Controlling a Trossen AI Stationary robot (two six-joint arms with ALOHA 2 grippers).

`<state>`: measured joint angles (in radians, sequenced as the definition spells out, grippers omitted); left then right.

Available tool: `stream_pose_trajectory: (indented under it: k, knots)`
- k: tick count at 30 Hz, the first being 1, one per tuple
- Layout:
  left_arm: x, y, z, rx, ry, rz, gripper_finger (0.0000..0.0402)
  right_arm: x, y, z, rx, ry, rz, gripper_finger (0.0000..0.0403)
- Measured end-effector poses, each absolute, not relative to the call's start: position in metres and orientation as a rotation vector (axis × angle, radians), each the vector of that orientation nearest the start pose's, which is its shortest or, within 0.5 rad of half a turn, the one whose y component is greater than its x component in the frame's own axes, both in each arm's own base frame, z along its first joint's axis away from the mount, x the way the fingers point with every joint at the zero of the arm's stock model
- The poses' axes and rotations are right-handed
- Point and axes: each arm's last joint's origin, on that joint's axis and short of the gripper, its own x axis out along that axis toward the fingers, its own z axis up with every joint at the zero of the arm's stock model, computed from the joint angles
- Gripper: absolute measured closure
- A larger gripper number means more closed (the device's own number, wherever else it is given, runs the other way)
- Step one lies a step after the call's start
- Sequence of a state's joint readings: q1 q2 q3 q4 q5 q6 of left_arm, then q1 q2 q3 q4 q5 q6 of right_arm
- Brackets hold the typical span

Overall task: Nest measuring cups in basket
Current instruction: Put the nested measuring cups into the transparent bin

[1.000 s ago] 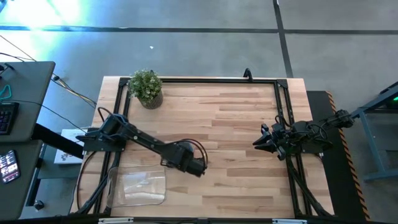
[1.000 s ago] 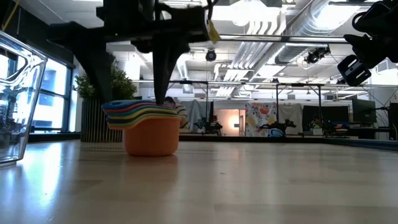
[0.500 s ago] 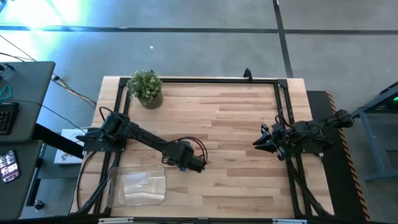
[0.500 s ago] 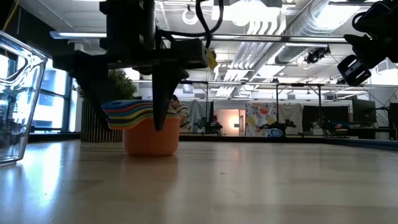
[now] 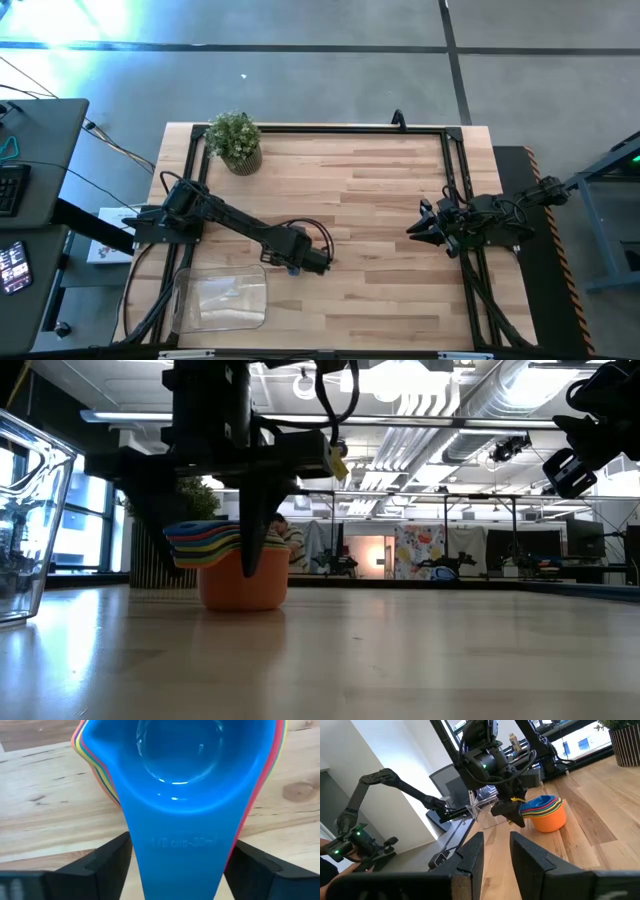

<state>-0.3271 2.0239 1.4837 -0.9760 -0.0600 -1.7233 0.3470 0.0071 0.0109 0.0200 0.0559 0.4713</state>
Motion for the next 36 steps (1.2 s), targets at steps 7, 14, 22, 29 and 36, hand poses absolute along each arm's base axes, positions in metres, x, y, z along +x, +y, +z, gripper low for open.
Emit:
stream_pose_trajectory:
  k: [7,14,22,29,36]
  knots:
    - [0.3623,-0.1210,0.1698,-1.084,1.205,1.053,0.0200,0.0921,0.0316,0.1686,0.473,0.046,0.292,0.0316]
    - [0.3624,-0.1208,0.1698,-1.086,1.204,1.056,0.0244,0.0921,0.0316,0.1686,0.472,0.046,0.292,0.0316]
    - [0.3623,-0.1208,0.1698,-1.087,1.205,1.056,0.0247,0.0921,0.0316,0.1686,0.473,0.046,0.292,0.0316]
    - [0.3623,-0.1208,0.1698,-1.089,1.210,1.054,0.0252,0.0921,0.0316,0.1686,0.473,0.046,0.291,0.0316]
    - [0.3622,-0.1212,0.1698,-1.096,1.223,1.049,0.0255,0.0921,0.0316,0.1686,0.473,0.046,0.292,0.0316]
